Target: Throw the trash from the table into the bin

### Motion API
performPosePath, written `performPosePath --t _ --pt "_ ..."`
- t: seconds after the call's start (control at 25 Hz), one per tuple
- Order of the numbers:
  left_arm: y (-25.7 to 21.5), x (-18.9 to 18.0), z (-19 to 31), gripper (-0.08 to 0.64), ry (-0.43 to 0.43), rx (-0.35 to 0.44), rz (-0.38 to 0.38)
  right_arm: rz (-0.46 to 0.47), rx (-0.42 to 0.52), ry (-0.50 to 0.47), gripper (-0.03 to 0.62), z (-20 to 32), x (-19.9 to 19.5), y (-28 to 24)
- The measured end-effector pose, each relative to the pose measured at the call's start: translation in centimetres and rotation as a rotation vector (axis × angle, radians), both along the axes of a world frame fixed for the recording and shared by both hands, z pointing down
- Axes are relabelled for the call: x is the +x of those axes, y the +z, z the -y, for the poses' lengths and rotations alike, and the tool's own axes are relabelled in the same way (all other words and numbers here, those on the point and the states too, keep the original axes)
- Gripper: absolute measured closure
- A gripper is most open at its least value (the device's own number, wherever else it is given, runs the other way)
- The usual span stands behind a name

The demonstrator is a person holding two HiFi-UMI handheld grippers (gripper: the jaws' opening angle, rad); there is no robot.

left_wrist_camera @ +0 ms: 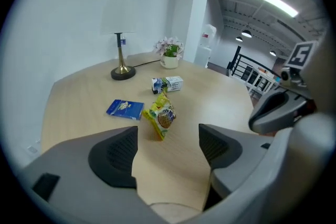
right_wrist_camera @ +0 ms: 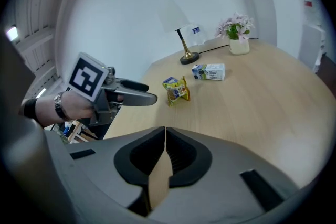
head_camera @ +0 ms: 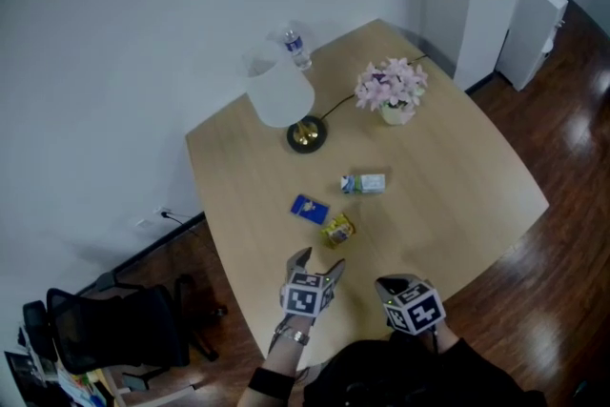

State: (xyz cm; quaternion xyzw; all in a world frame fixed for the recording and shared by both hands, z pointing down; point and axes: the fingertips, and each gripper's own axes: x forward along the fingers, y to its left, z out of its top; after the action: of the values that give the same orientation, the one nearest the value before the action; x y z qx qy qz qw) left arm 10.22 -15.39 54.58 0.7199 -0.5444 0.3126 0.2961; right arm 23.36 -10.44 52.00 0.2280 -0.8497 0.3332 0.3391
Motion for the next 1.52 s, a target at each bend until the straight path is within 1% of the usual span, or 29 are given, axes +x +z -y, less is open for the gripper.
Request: performPosePath --t 0.2,0.4,0.44,0.52,0.64,0.68,0.72,0.76,0.84,0.96,1.08,1.2,1.36,1.52 --pt "3.1 -0.1 5.1 0.201 0.029 -0.029 0.08 -0.004 -0.016 0.02 0.588 1.0 2.1 0.6" --pt "4.6 0.5 6.6 0.21 0.047 -0.067 0.109 0.001 -0.036 0.051 0.588 1.8 3.8 1.2" --pt "4.6 0.6 6.7 0.23 0.046 -0.065 0.118 0.004 -0.04 0.059 0.588 1.9 4.0 1.2" --pt "4.6 0.7 7.0 0.33 0.035 -0.049 0.136 0.012 -0.048 0.073 0.588 2.1 4.4 1.3" --pt "4.6 0.8 7.3 0.359 0.022 -0.032 0.156 0.021 -0.061 0.087 0.588 2.1 4.8 1.7" --pt "4.6 0.8 7.4 0.392 0.018 -0.027 0.162 0.022 -0.062 0.09 0.588 2.1 4.9 1.8" --pt "4.5 0.8 7.5 0.44 0.013 -0.022 0.165 0.024 -0.062 0.094 0.588 2.1 5.0 1.8" --pt "4.3 0.7 7.6 0.46 0.008 -0.019 0.164 0.027 -0.063 0.098 0.588 2.0 5.1 1.9" --pt "3.9 0.7 7.6 0.477 -0.004 -0.01 0.155 0.037 -0.066 0.108 0.588 1.8 5.2 1.9" --pt "2.8 0.9 7.0 0.486 -0.01 0.004 0.146 0.05 -0.071 0.116 0.588 1.6 5.4 2.0" --pt "1.2 1.4 5.6 0.489 -0.015 0.019 0.121 0.056 -0.074 0.105 0.588 1.5 5.2 2.1" --pt "-0.7 1.8 3.0 0.489 -0.039 0.029 0.073 0.059 -0.066 0.075 0.588 1.2 4.4 1.9" --pt "-2.7 1.6 -1.3 0.491 -0.092 0.056 0.006 0.062 -0.049 0.028 0.588 0.7 2.8 1.5" --pt "-3.5 0.9 -6.4 0.492 -0.123 0.06 -0.018 0.057 -0.03 -0.029 0.588 -0.5 0.1 0.9"
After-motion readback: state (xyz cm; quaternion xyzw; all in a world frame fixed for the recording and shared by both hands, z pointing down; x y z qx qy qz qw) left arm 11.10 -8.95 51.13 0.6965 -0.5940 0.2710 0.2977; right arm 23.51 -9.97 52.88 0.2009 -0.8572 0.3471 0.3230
